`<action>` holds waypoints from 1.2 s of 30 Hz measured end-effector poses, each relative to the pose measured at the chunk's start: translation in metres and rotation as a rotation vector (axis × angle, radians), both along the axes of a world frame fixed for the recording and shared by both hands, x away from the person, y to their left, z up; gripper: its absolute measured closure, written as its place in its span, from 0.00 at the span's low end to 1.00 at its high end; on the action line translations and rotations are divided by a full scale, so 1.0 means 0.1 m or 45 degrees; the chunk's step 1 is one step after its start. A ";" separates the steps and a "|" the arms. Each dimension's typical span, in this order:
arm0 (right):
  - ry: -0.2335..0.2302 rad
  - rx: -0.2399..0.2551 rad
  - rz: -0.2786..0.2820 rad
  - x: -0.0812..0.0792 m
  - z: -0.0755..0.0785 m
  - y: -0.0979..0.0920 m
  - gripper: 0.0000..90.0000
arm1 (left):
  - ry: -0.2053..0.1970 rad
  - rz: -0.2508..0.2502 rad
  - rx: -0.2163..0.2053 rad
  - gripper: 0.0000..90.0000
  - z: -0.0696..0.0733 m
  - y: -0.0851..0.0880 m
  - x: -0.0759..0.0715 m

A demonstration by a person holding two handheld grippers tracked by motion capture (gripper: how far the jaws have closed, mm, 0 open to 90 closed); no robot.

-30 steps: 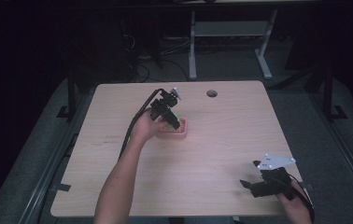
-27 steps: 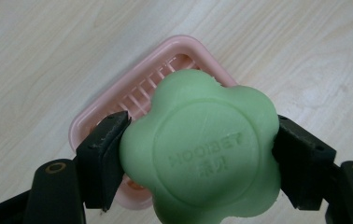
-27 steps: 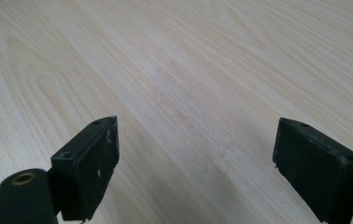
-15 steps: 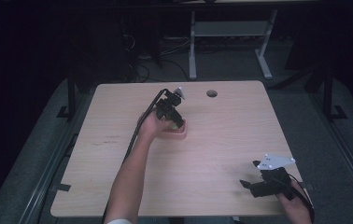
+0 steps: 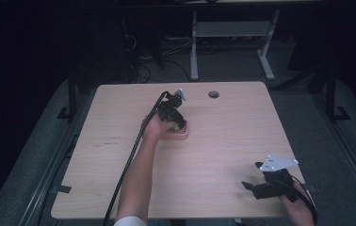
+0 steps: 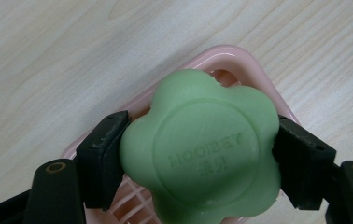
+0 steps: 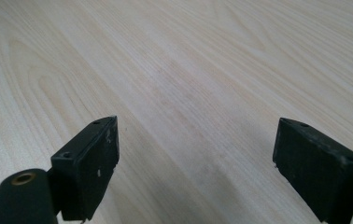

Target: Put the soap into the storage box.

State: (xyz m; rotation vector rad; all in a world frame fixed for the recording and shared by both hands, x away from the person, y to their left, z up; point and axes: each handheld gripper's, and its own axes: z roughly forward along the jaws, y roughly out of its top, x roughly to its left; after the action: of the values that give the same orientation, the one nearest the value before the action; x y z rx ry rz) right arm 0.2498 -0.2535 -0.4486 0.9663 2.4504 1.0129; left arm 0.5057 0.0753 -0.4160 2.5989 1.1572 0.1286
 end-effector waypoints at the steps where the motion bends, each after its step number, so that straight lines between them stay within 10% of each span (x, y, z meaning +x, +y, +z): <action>1: 0.000 0.002 -0.001 0.00 0.00 0.00 0.16 | -0.001 -0.003 0.008 0.29 0.00 0.00 0.00; 19: 0.003 -0.005 0.003 0.00 0.00 0.01 0.16 | -0.006 0.109 -0.034 0.29 -0.12 0.02 -0.13; 36: 0.005 -0.007 0.003 0.00 0.00 0.02 0.16 | -0.047 0.084 -0.006 0.29 -0.11 -0.01 -0.20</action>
State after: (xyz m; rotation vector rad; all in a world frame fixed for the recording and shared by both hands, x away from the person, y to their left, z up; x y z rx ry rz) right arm 0.2494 -0.2519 -0.4488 0.9645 2.4573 1.0051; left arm 0.4859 0.0748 -0.4274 2.5440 1.2290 0.1869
